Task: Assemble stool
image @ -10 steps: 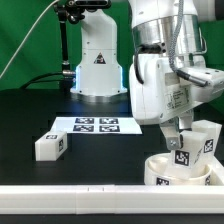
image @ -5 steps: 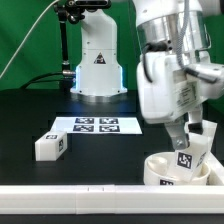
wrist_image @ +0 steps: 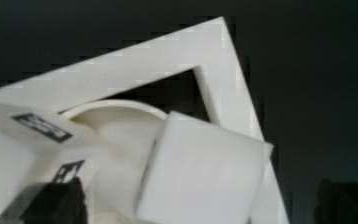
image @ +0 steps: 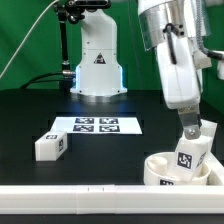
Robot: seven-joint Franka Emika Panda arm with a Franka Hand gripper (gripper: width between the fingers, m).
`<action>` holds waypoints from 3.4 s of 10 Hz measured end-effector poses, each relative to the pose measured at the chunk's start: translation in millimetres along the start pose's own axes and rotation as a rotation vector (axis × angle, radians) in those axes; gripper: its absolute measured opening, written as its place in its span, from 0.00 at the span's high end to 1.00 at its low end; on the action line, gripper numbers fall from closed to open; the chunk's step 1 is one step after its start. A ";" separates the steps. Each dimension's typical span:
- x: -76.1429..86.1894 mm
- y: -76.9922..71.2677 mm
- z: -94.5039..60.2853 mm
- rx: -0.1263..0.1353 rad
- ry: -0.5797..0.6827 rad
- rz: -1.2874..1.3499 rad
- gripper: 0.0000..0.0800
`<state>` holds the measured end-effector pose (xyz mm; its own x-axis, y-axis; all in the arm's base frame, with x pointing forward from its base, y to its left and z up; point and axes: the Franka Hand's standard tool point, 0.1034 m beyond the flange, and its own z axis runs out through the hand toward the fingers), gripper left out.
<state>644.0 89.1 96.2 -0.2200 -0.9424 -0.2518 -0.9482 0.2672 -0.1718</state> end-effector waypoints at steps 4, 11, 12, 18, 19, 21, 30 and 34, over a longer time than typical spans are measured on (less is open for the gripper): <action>-3.8 0.4 4.0 -0.081 0.014 -0.597 0.19; 4.3 -9.7 4.1 -0.093 -0.004 -1.180 0.19; 4.9 -9.8 4.2 -0.095 -0.006 -1.255 0.19; 7.6 -8.1 6.6 -0.134 -0.023 -1.895 0.19; 9.6 -8.6 6.3 -0.142 -0.021 -1.948 0.19; 13.6 -9.7 5.9 -0.161 -0.019 -2.094 0.19; 4.7 -9.8 0.0 -0.247 -0.059 -2.533 0.19; 11.5 -2.8 0.1 -0.263 -0.084 -2.529 0.19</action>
Offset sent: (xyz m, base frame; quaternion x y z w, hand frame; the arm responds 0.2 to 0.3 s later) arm 0.0121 0.0079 0.0046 -0.0314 -0.0034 -0.3592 0.9327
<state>644.1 77.6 93.6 0.7490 0.6547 0.1017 0.6582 -0.7528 -0.0022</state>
